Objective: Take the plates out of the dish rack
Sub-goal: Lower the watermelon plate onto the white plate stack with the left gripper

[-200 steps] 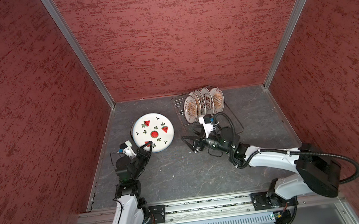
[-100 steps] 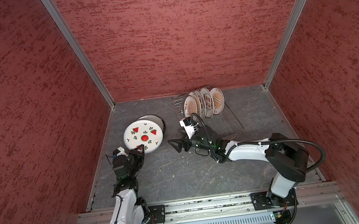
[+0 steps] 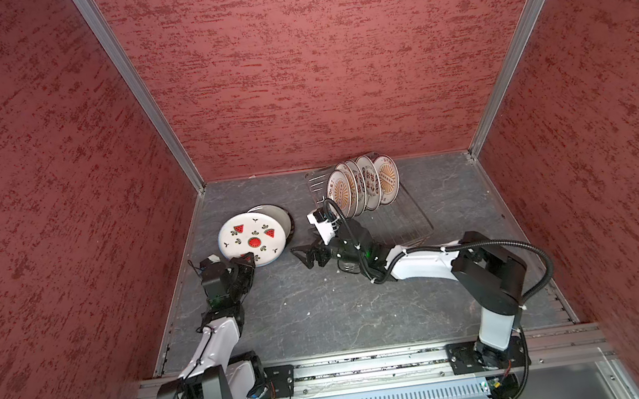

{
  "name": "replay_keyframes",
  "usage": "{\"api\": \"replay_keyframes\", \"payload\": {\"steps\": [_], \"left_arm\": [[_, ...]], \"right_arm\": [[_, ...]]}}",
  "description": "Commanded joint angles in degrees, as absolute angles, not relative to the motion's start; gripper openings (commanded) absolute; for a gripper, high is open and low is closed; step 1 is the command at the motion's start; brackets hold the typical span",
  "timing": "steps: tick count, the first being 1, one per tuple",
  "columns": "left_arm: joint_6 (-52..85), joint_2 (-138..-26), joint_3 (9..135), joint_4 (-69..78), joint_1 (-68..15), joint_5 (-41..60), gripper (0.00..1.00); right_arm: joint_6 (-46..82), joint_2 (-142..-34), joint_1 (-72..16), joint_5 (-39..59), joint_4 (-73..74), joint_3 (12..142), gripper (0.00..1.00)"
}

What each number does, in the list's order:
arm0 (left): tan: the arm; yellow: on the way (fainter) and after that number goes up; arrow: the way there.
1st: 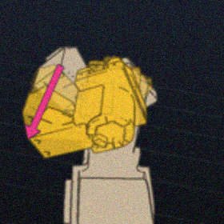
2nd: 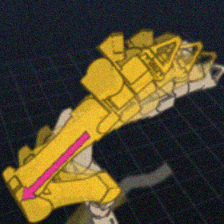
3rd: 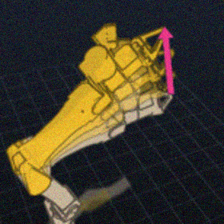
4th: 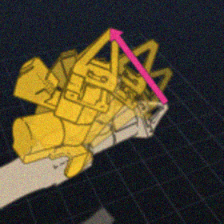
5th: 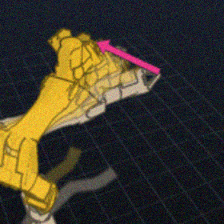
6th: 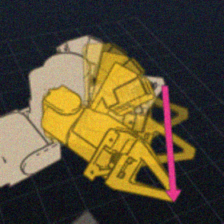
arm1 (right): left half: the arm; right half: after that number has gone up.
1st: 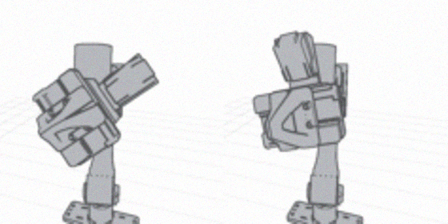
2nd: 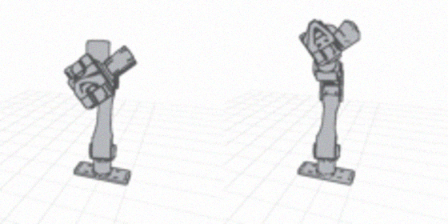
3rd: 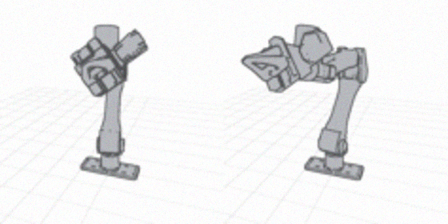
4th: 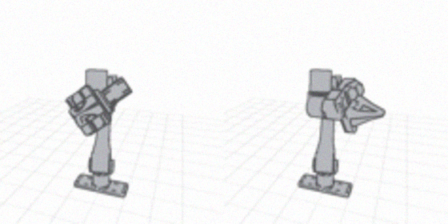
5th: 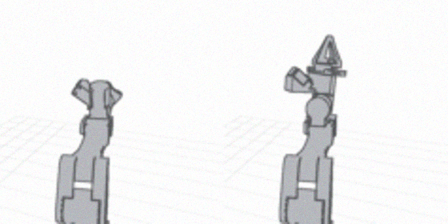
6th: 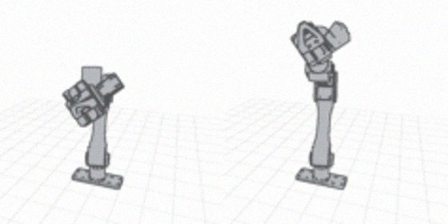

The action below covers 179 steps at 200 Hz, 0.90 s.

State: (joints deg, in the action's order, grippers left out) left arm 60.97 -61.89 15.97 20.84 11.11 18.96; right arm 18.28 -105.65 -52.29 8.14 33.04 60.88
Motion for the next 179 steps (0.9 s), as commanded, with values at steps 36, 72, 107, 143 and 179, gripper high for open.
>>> {"api": "replay_keyframes", "payload": {"steps": [36, 72, 107, 143, 179], "left_arm": [[58.92, -69.08, 22.27, 32.98, 10.63, 18.86, 0.0], [58.92, -74.3, 23.81, 35.31, 10.02, 18.81, 0.0], [58.27, -76.18, 24.69, 35.05, 9.84, 17.63, 0.0], [58.23, -77.85, 25.79, 34.08, 10.02, 17.22, 0.0], [58.62, -80.55, 26.02, 35.97, 9.8, 16.96, 0.0]], "right_arm": [[14.95, -106.37, -52.47, 7.94, 31.55, 62.82, 0.96], [14.87, -107.29, -52.47, 7.92, 31.48, 63.28, 0.96], [14.6, -107.77, -52.47, 7.25, 30.79, 63.7, 0.96], [14.37, -107.59, -52.47, 7.09, 30.06, 63.81, 0.96], [14.37, -107.85, -52.47, 7.14, 29.94, 63.82, 0.96]]}}
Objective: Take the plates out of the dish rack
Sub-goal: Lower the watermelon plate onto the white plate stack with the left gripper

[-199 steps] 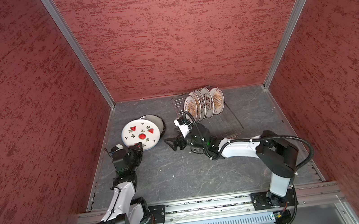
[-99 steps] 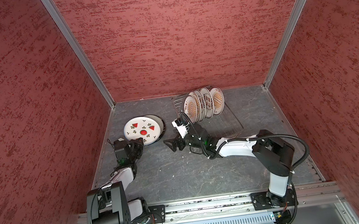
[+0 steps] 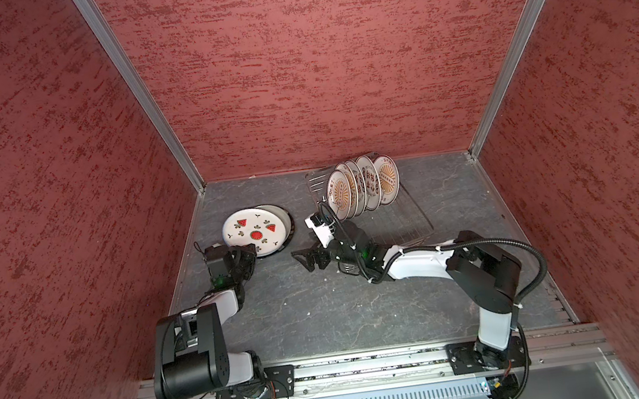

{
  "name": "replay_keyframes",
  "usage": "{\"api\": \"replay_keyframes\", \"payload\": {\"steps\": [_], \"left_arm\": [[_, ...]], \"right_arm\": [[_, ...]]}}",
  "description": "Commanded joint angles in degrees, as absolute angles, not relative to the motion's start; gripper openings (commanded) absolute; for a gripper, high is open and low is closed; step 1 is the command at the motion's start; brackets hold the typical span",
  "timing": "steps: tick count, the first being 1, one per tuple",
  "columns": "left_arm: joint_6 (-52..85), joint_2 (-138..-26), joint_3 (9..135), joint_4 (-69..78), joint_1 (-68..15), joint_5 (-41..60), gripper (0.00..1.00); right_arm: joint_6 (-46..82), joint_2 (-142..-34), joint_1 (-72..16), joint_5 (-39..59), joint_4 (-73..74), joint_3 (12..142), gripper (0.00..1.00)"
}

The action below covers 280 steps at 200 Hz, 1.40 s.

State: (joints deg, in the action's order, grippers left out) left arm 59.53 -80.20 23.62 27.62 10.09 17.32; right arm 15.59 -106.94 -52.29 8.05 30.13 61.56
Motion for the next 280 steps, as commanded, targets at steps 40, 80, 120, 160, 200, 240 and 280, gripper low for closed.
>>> {"api": "replay_keyframes", "payload": {"steps": [40, 80, 120, 160, 200, 240, 280], "left_arm": [[58.45, -82.0, 26.41, 36.18, 9.52, 16.79, 0.01], [58.45, -82.9, 26.27, 36.94, 9.48, 16.94, 0.09], [57.9, -83.81, 26.54, 35.95, 9.5, 16.55, 0.17], [57.44, -84.22, 26.98, 35.07, 9.5, 16.27, 0.2], [56.54, -84.17, 27.16, 33.5, 9.46, 15.11, 0.29], [54.47, -82.67, 27.55, 29.63, 9.1, 11.0, 0.48], [52.18, -79.79, 27.6, 24.99, 7.32, 5.65, 0.55]], "right_arm": [[14.18, -107.91, -52.47, 6.69, 29.79, 63.88, 0.96], [13.93, -107.84, -52.47, 6.04, 28.89, 64.16, 0.95], [14.06, -108.05, -52.47, 6.07, 28.91, 64.12, 0.95], [14.06, -107.93, -52.47, 5.89, 28.83, 63.99, 0.95], [14.08, -108.02, -52.47, 5.61, 28.78, 64.07, 0.95], [13.97, -108.2, -52.47, 5.29, 28.56, 64.25, 0.95], [14.05, -108.39, -52.47, 5.27, 27.98, 64.85, 0.95]]}}
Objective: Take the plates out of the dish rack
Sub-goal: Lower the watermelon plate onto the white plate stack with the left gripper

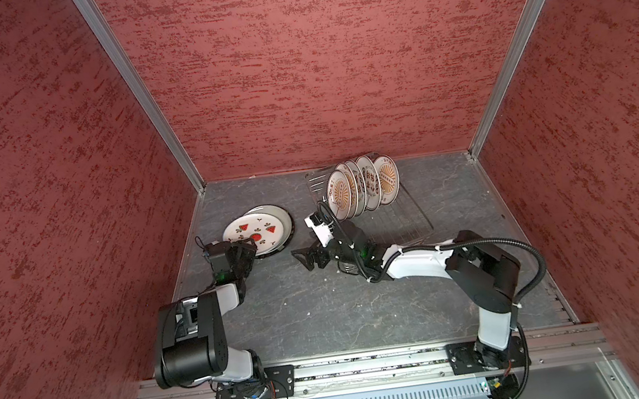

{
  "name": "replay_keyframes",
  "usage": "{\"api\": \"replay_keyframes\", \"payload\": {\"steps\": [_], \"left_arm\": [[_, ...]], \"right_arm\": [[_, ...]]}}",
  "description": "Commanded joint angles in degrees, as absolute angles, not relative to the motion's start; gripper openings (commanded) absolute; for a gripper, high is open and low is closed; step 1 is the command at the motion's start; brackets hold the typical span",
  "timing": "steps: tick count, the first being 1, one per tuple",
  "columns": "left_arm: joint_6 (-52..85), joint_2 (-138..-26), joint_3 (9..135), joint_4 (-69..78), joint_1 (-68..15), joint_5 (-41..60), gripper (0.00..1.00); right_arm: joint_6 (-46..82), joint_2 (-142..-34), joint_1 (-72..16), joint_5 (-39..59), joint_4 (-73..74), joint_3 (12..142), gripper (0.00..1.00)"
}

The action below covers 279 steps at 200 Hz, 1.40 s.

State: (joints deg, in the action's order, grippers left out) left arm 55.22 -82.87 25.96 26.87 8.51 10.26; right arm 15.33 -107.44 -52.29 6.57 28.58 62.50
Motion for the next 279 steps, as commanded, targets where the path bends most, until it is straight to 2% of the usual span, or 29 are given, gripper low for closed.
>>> {"api": "replay_keyframes", "payload": {"steps": [1, 4, 21, 166, 279], "left_arm": [[52.11, -79.67, 27.6, 24.89, 7.27, 5.51, 0.57], [52.07, -79.37, 27.6, 24.64, 7.15, 5.03, 0.6], [51.38, -77.85, 27.58, 22.87, 6.44, 2.8, 0.62], [50.1, -78.08, 27.49, 20.98, 1.87, 0.63, 0.63], [48.76, -78.61, 27.99, 20.21, 1.85, 0.35, 0.63]], "right_arm": [[14.06, -108.42, -52.47, 5.27, 28.01, 64.86, 0.95], [14.06, -108.42, -52.47, 5.32, 28.01, 64.93, 0.95], [14.02, -108.56, -52.47, 5.42, 27.7, 65.12, 0.95], [14.23, -109.17, -52.48, 5.18, 27.25, 65.83, 0.95], [14.68, -109.89, -52.56, 5.61, 26.54, 66.62, 0.95]]}}
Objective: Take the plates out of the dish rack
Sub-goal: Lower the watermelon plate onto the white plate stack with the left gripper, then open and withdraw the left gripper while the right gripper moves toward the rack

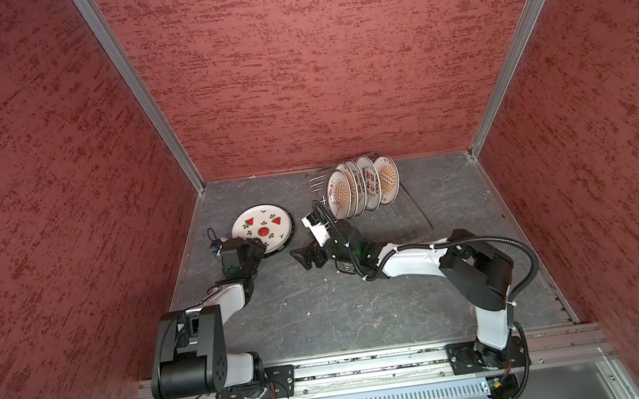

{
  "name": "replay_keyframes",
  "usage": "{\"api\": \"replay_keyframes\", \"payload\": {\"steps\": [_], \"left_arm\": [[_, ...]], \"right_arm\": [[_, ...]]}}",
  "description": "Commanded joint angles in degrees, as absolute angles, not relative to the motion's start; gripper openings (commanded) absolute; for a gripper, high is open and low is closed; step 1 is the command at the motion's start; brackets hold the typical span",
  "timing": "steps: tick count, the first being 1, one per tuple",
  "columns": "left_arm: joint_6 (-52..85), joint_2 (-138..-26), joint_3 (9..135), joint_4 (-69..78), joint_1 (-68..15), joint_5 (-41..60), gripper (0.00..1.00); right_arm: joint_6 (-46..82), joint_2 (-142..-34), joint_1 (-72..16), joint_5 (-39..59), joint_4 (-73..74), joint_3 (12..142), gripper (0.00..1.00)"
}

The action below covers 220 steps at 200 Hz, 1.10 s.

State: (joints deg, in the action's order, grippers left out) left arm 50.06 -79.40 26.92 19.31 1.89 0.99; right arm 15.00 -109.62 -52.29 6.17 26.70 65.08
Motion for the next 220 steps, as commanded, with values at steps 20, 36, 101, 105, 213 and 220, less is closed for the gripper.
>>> {"api": "replay_keyframes", "payload": {"steps": [20, 36, 101, 105, 213, 220], "left_arm": [[48.7, -78.21, 27.79, 20.24, 1.85, 0.01, 0.63], [48.6, -76.97, 27.1, 20.09, 1.76, -1.33, 0.66], [46.97, -67.2, 23.2, 18.9, 0.34, -4.73, 0.99], [46.81, -66.37, 22.85, 18.98, 0.19, -4.82, 0.99], [37.17, -45.77, 10.14, 28.81, -8.94, 9.63, 0.99], [36.7, -45.51, 9.46, 29.69, -10.24, 9.73, 0.99]], "right_arm": [[14.61, -109.95, -52.55, 5.58, 26.54, 66.54, 0.95], [14.59, -109.86, -52.56, 5.68, 26.54, 66.62, 0.95], [13.65, -108.96, -53.34, 6.03, 26.37, 66.93, 0.95], [13.42, -108.88, -53.5, 5.82, 25.94, 67.34, 0.95], [14.39, -93.74, -54.4, -5.91, 31.23, 55.32, 0.99], [13.93, -91.68, -54.4, -7.23, 32.74, 53.12, 0.99]]}}
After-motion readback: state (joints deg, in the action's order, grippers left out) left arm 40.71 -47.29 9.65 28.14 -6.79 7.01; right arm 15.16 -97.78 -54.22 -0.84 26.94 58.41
